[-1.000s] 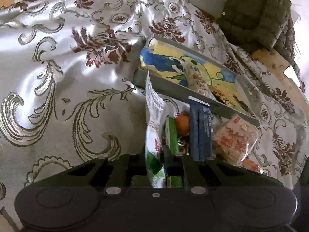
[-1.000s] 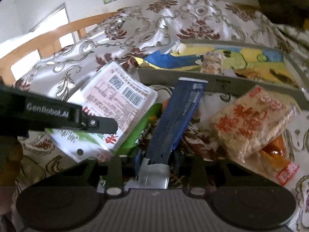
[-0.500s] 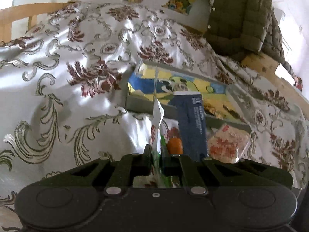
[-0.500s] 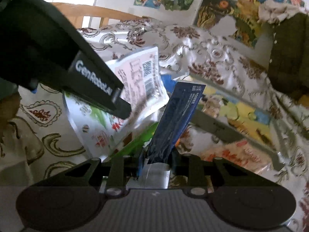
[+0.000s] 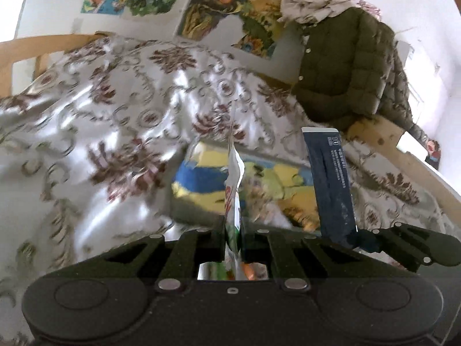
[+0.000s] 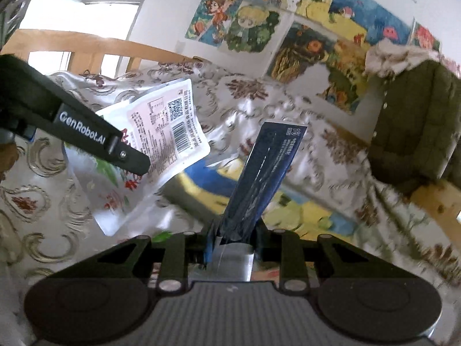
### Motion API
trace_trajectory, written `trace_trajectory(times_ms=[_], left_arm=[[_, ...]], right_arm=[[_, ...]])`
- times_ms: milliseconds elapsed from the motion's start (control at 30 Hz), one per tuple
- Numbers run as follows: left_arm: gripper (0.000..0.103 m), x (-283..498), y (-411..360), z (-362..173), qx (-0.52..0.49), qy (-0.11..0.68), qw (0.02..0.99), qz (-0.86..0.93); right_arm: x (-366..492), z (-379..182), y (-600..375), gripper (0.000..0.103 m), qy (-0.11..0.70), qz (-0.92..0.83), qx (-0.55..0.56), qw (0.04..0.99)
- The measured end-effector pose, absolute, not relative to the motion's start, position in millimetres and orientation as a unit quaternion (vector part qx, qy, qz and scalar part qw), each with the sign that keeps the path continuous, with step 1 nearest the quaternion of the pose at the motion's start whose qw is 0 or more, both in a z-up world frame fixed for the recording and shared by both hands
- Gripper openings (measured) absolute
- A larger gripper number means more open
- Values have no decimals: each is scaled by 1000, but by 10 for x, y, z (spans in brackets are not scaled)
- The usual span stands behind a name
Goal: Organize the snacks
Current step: 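Lift the white barcode packet with the left gripper while the right lifts the blue packet, then lower the white packet into the tray with the left gripper while the right drops the blue packet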
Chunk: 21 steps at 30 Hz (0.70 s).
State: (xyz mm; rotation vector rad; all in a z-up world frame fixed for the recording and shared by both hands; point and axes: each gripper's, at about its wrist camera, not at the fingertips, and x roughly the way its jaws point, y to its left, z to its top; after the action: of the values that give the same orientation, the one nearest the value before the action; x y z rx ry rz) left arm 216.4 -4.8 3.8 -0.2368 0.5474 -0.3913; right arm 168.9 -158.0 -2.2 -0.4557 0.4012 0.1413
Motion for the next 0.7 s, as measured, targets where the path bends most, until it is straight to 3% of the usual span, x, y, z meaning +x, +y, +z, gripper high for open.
trace_trajectory(times_ms=[333, 700], left_arm=[[9, 2702, -918, 254, -94, 255, 937, -221], [9, 3312, -1652, -100, -129, 321, 913, -216]], right_arm=[[2009, -118, -2324, 29, 190, 9, -185, 964], [2410, -353, -2859, 30, 235, 20, -107, 966]])
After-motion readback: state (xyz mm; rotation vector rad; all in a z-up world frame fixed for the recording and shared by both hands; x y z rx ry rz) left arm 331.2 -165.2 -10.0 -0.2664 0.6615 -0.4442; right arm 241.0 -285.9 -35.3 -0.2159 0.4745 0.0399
